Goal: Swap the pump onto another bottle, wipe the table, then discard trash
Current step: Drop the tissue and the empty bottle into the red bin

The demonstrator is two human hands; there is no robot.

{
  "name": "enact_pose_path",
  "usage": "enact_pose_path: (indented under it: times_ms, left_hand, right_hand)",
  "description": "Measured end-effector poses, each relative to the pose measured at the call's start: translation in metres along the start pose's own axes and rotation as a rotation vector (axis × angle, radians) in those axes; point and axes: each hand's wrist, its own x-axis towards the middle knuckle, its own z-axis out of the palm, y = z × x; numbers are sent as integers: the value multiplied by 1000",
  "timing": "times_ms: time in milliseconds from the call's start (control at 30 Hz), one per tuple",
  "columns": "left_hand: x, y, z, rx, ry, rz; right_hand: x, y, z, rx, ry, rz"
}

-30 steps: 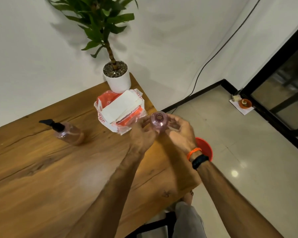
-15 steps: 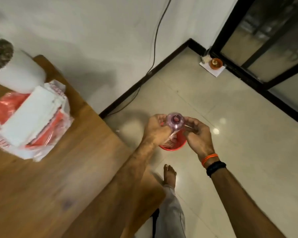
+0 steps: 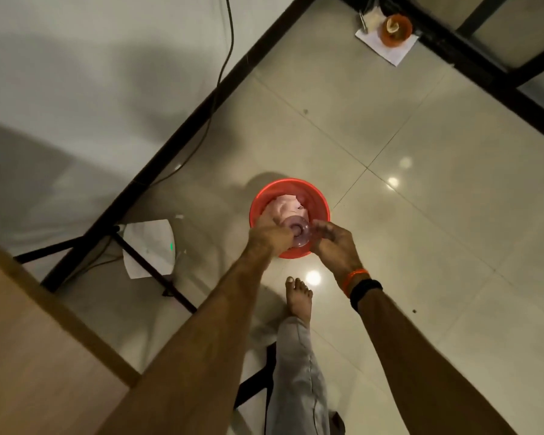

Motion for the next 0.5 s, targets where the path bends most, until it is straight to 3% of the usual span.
enact_pose_path:
  times_ms: [233,500]
  left_hand:
    - [4,-1,-11,-37,10,-71]
    - [-75,10,-58,-139,54,44]
  right_hand:
    - [-2,-8,-17,-25,11,36]
    - [-93,-57,-8,23,47,-44]
